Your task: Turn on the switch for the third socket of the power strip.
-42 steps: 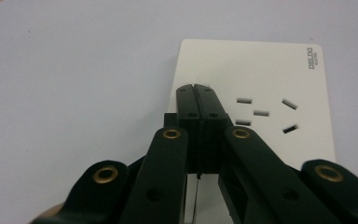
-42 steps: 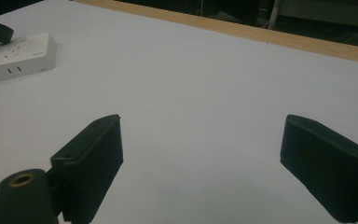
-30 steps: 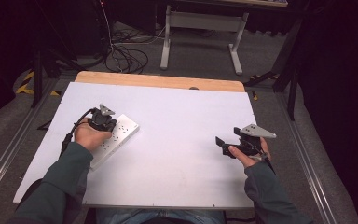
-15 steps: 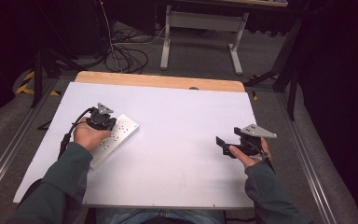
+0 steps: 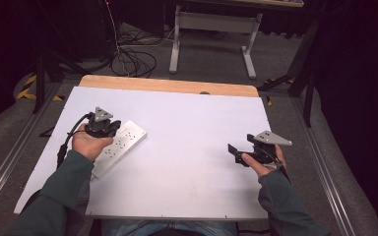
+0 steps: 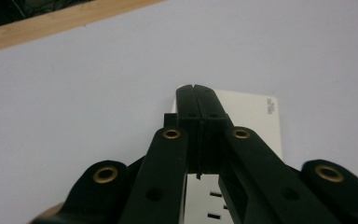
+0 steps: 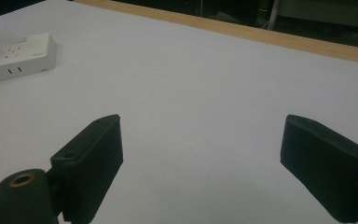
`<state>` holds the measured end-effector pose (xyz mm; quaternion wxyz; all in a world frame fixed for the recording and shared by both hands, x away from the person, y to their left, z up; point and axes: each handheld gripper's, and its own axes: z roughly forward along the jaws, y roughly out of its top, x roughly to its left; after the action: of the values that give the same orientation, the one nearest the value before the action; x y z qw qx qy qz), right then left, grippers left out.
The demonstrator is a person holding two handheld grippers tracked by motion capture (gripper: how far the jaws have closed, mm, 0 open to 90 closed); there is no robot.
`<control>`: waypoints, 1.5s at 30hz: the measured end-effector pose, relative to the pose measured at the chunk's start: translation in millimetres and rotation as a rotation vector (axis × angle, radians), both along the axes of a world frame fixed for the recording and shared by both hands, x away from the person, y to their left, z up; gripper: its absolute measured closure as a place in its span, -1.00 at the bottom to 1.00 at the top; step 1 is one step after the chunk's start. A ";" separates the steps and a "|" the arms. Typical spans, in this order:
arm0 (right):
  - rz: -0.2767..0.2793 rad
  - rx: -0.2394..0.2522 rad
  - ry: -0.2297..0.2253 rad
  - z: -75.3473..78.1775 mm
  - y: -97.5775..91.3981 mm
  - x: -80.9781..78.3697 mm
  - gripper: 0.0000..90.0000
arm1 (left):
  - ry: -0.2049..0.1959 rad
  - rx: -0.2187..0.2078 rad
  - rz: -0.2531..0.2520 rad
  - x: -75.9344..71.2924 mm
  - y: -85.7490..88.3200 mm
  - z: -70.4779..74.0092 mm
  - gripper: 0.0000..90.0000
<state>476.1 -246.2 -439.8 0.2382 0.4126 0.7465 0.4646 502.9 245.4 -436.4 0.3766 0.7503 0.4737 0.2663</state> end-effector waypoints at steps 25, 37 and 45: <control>-0.004 0.002 0.005 0.0 0.1 0.1 -0.70 | -0.135 -0.152 0.043 -36.6 17.2 24.0 0.88; -0.005 0.002 0.003 0.1 0.1 0.0 -0.70 | -0.156 -0.185 0.047 -54.0 24.7 26.3 0.76; -0.005 0.001 0.004 0.0 0.1 -0.1 -0.70 | -0.167 -0.190 0.054 -62.5 29.3 26.9 0.65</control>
<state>476.1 -246.0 -439.8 0.2378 0.4156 0.7456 0.4634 440.4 274.6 -409.5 0.4768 0.6734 0.4839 0.2917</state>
